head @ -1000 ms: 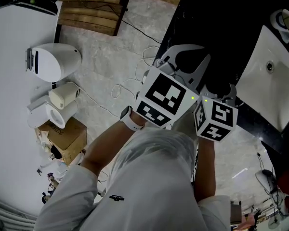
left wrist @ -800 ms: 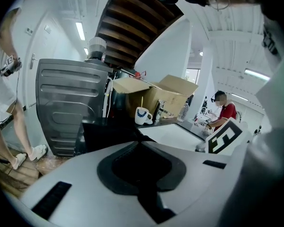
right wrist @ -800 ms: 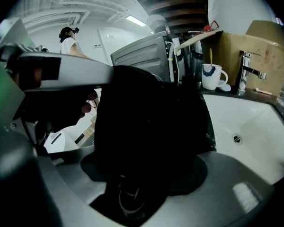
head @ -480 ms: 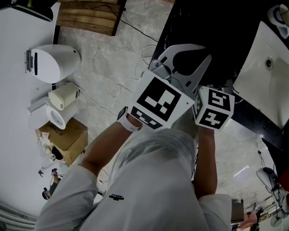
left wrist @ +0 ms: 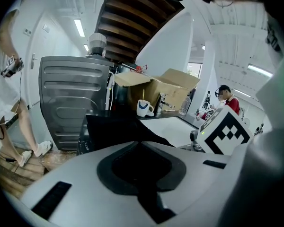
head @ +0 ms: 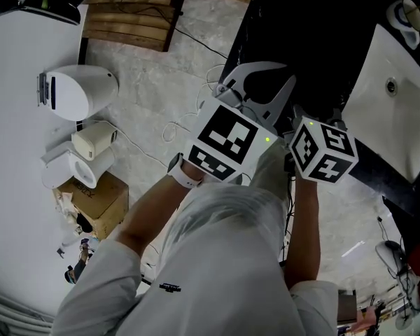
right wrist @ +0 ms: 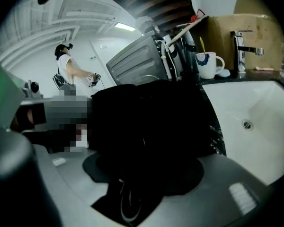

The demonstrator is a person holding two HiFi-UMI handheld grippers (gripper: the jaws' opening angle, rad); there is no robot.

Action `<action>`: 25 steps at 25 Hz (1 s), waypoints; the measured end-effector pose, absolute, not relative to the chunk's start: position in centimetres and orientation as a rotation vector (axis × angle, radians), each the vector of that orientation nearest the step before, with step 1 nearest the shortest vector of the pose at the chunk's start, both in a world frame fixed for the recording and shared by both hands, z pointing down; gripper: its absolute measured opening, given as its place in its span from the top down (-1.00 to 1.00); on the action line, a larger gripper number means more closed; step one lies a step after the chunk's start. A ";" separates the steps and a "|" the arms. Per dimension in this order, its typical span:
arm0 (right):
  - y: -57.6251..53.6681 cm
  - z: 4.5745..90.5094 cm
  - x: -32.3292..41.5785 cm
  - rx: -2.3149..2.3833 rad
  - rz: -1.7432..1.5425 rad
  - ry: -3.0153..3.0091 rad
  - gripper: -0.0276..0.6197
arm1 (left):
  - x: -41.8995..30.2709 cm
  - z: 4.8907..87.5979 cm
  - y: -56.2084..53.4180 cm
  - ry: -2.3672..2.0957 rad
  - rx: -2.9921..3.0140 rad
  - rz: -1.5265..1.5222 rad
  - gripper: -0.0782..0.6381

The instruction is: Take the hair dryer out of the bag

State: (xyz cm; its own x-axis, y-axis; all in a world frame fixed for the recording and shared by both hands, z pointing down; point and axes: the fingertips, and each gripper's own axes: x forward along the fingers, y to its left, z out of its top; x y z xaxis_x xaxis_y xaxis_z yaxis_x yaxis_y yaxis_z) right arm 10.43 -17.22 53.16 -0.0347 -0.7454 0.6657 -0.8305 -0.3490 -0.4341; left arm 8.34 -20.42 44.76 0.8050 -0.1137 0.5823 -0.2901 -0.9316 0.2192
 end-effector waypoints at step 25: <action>-12.2 48.6 10.5 2.227 1.787 -2.039 0.18 | 8.5 44.6 -20.7 -0.385 2.703 0.842 0.73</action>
State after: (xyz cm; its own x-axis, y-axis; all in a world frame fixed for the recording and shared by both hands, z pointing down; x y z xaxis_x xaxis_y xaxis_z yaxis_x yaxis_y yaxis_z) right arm 10.55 -12.18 48.55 -0.1542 -0.8959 0.4166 -0.5301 -0.2807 -0.8001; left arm 8.53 -20.74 44.56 0.7943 -0.1671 0.5841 -0.3326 -0.9242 0.1878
